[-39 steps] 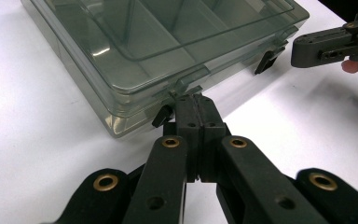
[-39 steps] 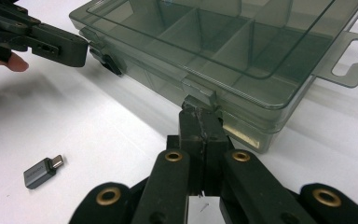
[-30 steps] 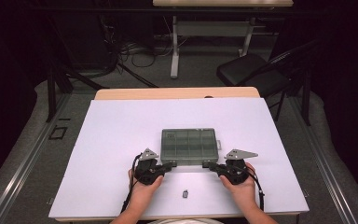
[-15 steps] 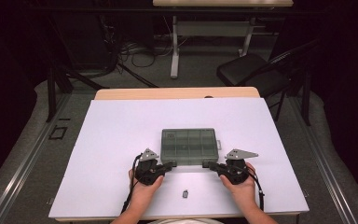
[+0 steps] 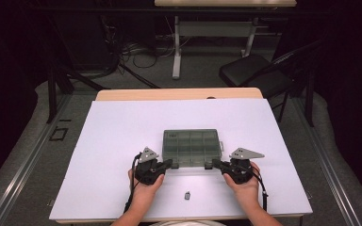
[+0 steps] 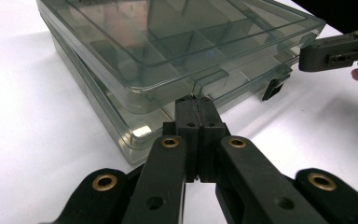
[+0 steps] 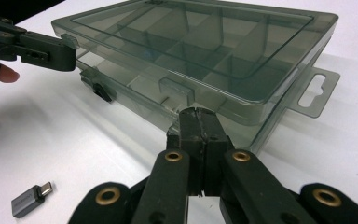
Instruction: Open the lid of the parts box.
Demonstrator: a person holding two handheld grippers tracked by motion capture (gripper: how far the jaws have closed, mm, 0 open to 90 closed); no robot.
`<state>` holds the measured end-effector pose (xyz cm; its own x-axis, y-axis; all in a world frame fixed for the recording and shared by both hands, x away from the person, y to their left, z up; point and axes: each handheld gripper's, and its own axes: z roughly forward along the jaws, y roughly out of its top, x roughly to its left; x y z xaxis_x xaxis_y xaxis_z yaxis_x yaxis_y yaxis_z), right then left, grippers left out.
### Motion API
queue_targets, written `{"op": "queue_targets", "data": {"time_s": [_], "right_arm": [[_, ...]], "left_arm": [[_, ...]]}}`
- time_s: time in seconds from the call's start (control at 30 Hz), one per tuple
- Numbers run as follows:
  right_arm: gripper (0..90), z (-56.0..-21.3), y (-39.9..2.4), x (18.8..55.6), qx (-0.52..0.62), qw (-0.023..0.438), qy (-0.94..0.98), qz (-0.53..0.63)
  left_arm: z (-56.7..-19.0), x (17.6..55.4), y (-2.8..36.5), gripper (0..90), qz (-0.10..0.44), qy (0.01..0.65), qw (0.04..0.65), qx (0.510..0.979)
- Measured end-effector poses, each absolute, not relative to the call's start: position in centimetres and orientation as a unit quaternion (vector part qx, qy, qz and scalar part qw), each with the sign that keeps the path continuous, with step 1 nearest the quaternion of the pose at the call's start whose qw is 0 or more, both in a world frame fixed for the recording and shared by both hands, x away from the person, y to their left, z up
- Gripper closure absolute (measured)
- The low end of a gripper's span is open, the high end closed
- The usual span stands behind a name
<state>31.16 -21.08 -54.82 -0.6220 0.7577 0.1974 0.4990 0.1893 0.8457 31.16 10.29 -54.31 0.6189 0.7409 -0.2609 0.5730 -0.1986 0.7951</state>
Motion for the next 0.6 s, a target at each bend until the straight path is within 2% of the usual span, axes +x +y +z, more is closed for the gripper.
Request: {"op": "queue_targets", "data": {"time_s": [0.23, 0.6], "right_arm": [[90.0, -54.0, -21.2, 31.6, 0.411, 0.139, 0.754, 0.493], [90.0, -52.6, -20.7, 32.4, 0.403, 0.151, 0.757, 0.492]], "left_arm": [[-53.4, 31.5, 10.0, 90.0, 0.122, 0.416, 0.463, 0.773], [-51.5, 33.1, 9.5, 90.0, 0.113, 0.426, 0.471, 0.764]]}}
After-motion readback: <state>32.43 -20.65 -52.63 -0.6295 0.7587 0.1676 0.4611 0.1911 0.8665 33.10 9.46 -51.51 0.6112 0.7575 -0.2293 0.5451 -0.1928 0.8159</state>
